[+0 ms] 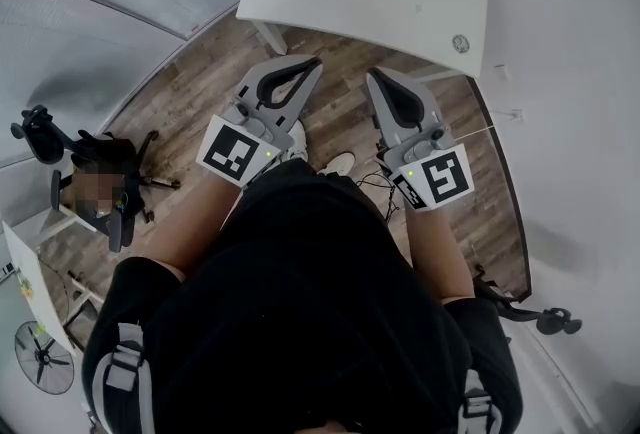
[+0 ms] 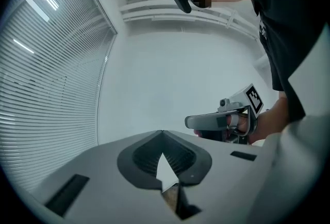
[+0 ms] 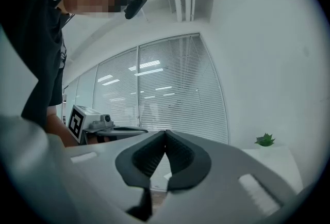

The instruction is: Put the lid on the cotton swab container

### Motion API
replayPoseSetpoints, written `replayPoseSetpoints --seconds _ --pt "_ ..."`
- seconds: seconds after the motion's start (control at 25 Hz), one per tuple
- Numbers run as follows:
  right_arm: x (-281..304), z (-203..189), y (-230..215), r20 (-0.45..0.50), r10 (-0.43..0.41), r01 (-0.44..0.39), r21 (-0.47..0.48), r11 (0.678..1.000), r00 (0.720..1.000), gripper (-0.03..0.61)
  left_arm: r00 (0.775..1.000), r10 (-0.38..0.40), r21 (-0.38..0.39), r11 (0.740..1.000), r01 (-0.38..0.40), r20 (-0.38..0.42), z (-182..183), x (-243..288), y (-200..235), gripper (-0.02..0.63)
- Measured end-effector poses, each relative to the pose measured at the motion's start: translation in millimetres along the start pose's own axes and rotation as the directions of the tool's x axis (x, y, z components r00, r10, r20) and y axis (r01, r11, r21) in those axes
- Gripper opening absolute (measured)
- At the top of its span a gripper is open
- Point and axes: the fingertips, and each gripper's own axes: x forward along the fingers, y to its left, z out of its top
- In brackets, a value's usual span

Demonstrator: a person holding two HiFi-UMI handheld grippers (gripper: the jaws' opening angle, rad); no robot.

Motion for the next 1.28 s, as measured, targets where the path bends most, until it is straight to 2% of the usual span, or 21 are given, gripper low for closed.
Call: replayPoseSetpoints --seconds 0.72,0.84,1.04,1.16,1.28 --pt "-22.5 -0.7 4.9 -0.002 0.002 -0.003 -0.007 1.000 1.000 0.008 1.000 0.017 0.019 1.000 -0.016 -0.010 -1.8 -5.8 -18.4 0.008" --pt "-29.1 0.7 3.1 0.006 -0.009 0.010 -0.016 1.000 1.000 0.037 0.999 0.033 0.040 0.999 -0.033 -0.016 -3.8 -9.2 -22.3 0.012" --pt "-40.7 -0.5 -1.3 0.004 -0.012 0.012 -0.026 1.000 1.000 0.132 0.999 0.039 0.040 0.998 -0.039 -0.015 -0.7 -6.7 -30.9 0.148" --pt "-46.0 -1.6 -2.6 -0.006 -0.004 0.004 -0.026 1.000 1.000 0.194 0.998 0.044 0.049 0.998 -0.042 -0.038 -5.0 -5.4 -32.7 0.268" --pt "-50.2 -0.6 -4.8 -0.007 0.002 -0.002 -0.026 1.000 1.000 0.243 0.997 0.067 0.058 0.996 -0.065 -0.037 -5.6 -4.8 -34.8 0.322"
